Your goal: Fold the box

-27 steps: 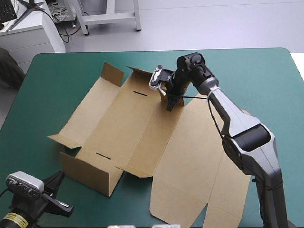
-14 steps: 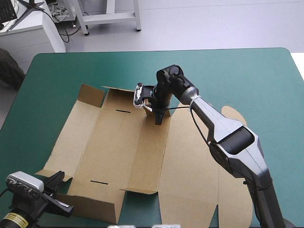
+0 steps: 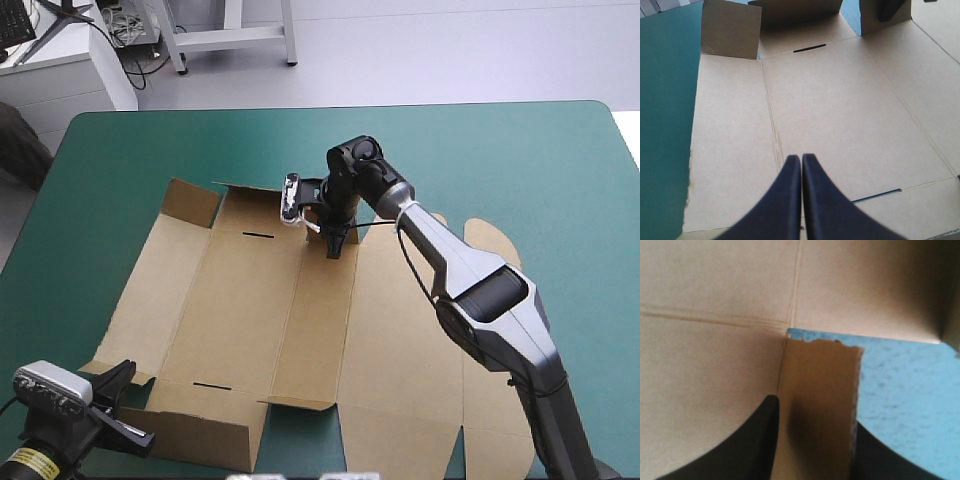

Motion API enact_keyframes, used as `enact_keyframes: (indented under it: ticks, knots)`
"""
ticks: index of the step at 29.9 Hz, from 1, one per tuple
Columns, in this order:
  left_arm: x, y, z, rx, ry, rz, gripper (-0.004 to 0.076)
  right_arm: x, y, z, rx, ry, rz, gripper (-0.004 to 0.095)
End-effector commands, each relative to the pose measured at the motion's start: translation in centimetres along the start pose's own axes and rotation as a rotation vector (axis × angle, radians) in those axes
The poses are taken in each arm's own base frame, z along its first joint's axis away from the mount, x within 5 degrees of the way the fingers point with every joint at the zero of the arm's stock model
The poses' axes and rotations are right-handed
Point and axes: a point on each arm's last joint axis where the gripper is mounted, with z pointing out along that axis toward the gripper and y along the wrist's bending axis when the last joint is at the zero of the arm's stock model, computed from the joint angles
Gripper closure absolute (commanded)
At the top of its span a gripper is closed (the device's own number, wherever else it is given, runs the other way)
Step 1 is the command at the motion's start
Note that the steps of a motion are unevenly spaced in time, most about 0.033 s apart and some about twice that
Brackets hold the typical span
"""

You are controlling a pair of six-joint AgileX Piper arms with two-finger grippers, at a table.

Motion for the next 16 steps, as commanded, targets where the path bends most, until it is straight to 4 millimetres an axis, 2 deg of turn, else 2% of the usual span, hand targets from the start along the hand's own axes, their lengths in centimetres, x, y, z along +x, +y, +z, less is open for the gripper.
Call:
enact_keyframes:
  ticks: [1,4,7,13,16]
  knots:
    - [-1.3,0.0,-0.3,0.007,-0.081,-0.007,0.0734,-1.1,-0.9,-6.3,0.126,-0.092,0.033,0.0488]
    - [-1.3,0.0,-0.3,0.007,-0.081,-0.007,0.0734,-1.7,-1.4,-8.9,0.195,-0.153,0.118,0.0434]
    - [-1.3,0.0,-0.3,0.007,-0.081,-0.007,0.0734,-1.9,-1.6,-11.9,0.261,-0.201,0.184,0.0431]
    - [-1.3,0.0,-0.3,0.007,-0.081,-0.007,0.0734,-0.6,-1.3,-17.8,0.425,-0.210,0.434,0.0433]
    - [-1.3,0.0,-0.3,0.007,-0.081,-0.007,0.0734,0.3,-0.4,-21.2,0.496,-0.223,0.504,0.0463]
